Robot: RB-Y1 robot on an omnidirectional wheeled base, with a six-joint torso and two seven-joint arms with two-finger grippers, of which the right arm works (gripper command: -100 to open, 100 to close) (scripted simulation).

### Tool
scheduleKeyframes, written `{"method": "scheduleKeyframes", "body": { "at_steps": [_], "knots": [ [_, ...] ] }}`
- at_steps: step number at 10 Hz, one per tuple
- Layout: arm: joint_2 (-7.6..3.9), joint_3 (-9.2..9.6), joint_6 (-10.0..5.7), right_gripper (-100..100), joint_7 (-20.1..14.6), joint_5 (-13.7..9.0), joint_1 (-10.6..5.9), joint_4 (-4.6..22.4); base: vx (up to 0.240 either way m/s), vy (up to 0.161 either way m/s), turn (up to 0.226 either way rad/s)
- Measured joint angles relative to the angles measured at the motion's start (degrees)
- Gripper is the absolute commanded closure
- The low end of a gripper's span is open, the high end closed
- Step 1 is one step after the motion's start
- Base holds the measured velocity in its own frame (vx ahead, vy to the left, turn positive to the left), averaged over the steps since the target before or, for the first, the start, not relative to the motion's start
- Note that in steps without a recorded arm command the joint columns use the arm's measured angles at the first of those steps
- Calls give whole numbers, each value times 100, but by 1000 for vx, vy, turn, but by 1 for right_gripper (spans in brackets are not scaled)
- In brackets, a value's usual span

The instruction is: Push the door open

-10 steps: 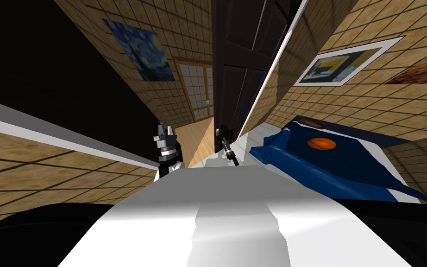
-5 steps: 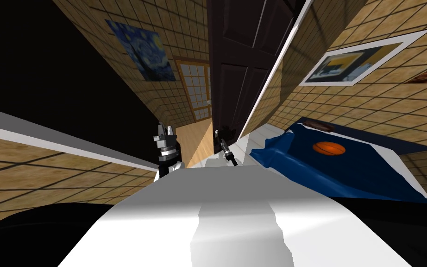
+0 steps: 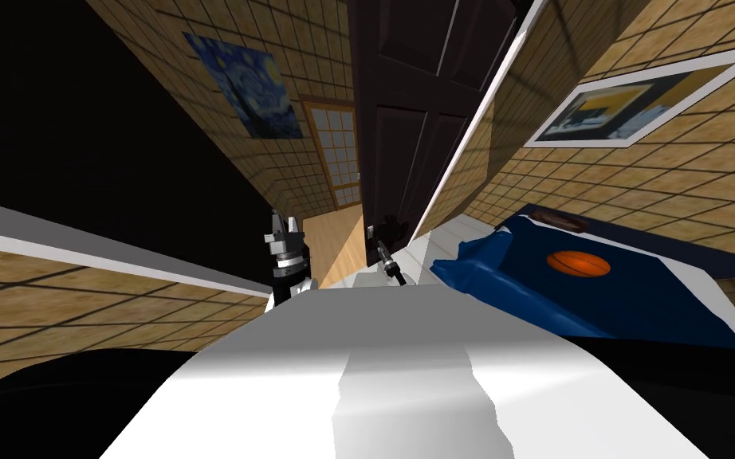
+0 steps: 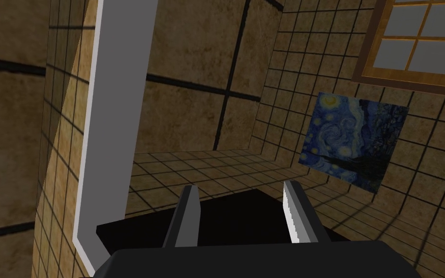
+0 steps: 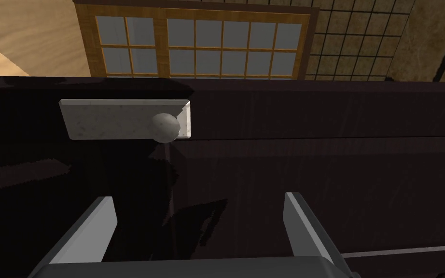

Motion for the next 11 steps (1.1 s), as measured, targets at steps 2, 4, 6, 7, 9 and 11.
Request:
{"method": "scheduleKeyframes", "body": {
  "at_steps": [2,4,6,7,9,11],
  "knots": [
    [54,38,-73,-100,-9,-10,-137,333,97,-103,77],
    [142,117,-67,-100,-9,-7,-216,546,92,-139,72],
    [256,135,-170,-100,23,-20,-379,940,90,-126,70],
    [308,178,-162,-100,20,-17,-405,1021,90,-128,58],
    [369,226,-128,-100,28,-9,-409,1090,26,-45,3],
    [284,200,-172,-100,38,-24,-472,1204,109,37,28]
  ]
}}
